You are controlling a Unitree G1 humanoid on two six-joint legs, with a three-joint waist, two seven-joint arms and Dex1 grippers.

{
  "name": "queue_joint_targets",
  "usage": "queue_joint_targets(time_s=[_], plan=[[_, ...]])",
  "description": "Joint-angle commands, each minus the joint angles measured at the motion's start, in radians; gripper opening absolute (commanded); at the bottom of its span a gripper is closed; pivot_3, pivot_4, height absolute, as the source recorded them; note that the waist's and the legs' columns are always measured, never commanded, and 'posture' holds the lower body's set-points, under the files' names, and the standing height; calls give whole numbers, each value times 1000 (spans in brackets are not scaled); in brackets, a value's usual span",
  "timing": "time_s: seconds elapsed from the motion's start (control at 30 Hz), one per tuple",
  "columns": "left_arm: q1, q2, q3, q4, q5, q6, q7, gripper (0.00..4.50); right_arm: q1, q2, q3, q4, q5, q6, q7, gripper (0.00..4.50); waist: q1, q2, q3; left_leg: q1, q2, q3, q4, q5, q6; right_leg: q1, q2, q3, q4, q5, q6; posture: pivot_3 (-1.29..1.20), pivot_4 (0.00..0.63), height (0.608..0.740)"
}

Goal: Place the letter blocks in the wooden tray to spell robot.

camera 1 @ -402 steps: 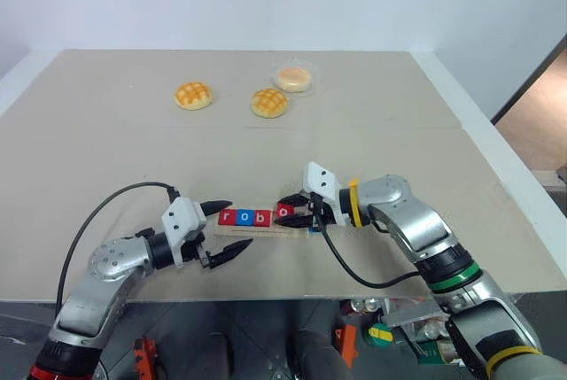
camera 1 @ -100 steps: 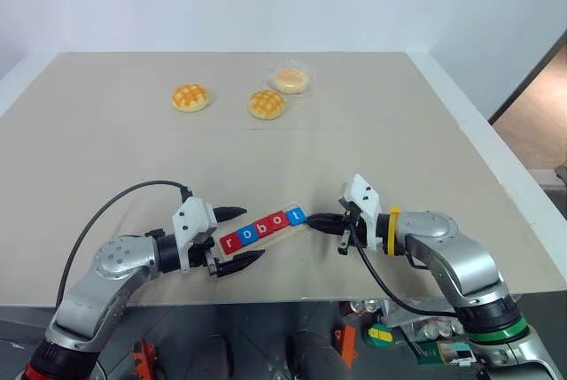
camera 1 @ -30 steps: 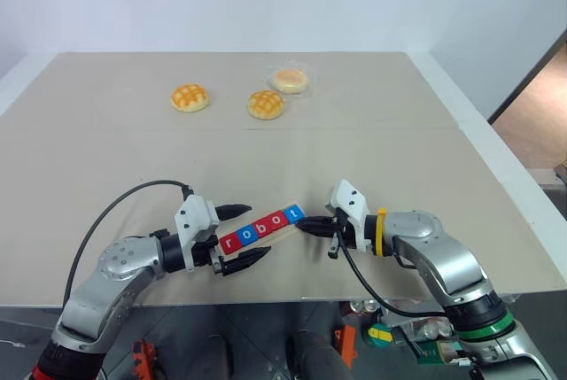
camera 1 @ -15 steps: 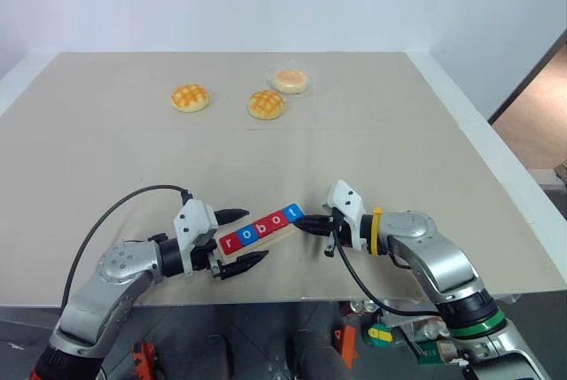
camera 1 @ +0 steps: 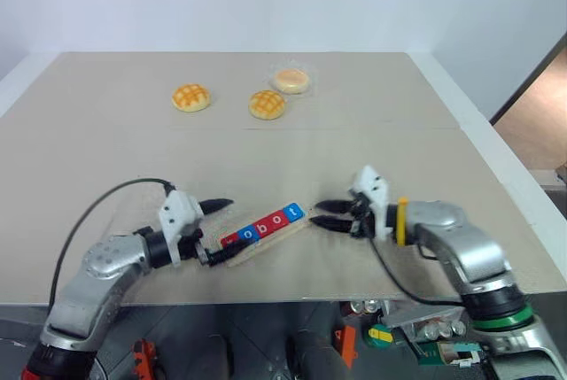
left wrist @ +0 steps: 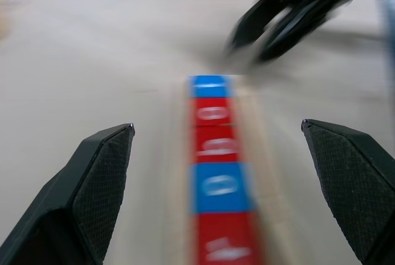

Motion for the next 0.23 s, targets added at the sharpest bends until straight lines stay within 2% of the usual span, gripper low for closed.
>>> queue_joint_targets(time_s=[0.03,0.13,0.23], plan=[[-35,0,59,38,-1,-23,30,4500,-16,-5,-72,-1,52,-29,10,3279,-1,0,0,0,0,0,0,0,0,0,0,0,0,0,0,0,150,740],[-55,13,83,121,55,-41,74,4500,-27,31,-108,62,51,-95,-22,4378,-2,0,0,0,0,0,-1,0,0,0,0,0,0,0,0,0,150,740],[-69,23,112,199,106,-98,108,4500,-35,102,-122,154,9,-211,-92,4476,-3,0,0,0,0,0,-1,0,0,0,1,1,0,0,0,0,150,740]])
